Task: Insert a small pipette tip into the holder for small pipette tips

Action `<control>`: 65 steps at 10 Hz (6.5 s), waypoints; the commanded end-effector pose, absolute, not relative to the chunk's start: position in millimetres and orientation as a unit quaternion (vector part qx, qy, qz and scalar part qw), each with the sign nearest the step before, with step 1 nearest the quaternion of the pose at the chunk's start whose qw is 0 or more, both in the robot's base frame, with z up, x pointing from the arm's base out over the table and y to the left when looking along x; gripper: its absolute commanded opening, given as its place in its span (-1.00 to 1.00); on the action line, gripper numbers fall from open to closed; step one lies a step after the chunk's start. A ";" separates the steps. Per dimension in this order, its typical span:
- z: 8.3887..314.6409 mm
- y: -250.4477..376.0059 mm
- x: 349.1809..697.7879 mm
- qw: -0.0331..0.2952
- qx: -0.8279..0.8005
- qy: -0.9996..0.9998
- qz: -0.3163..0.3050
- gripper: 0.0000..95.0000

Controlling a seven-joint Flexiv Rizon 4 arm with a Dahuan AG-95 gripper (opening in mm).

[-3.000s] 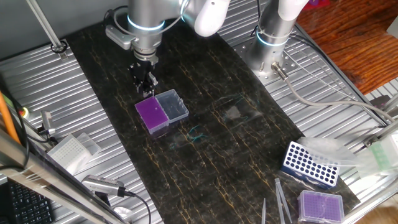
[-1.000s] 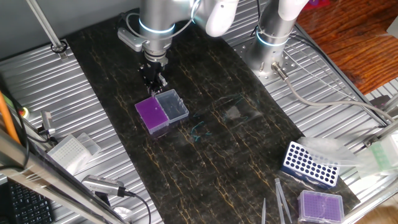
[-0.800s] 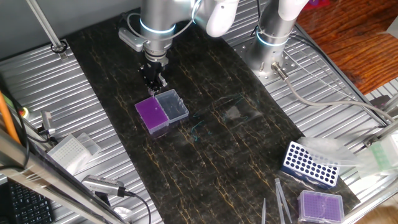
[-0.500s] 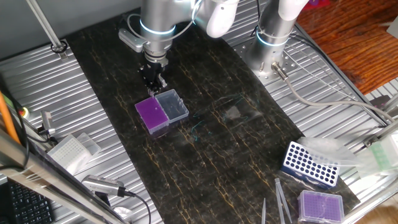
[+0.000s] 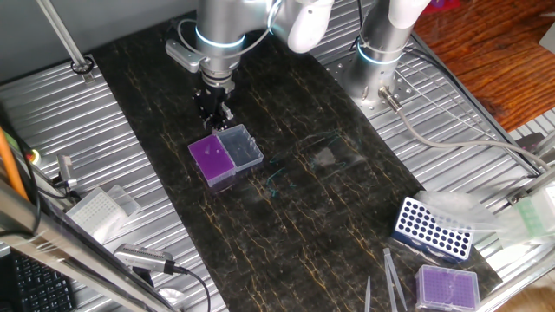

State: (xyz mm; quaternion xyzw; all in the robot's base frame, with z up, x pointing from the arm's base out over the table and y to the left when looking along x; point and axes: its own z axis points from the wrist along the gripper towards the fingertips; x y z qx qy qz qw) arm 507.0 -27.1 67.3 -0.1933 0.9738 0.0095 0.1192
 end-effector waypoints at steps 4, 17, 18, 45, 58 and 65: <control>73.3 -25.6 510.2 0.101 -0.188 0.977 0.011 -1.00; 70.5 0.9 525.5 0.071 -0.296 0.952 -0.043 -0.60; 69.4 3.6 525.6 0.071 -0.301 0.950 -0.044 -0.60; 64.0 22.3 524.9 0.050 -0.553 0.830 -0.059 -1.00; 62.4 21.6 525.4 0.048 -0.592 0.802 -0.065 -1.00; 61.1 21.4 526.0 0.027 -0.521 0.853 -0.024 -1.00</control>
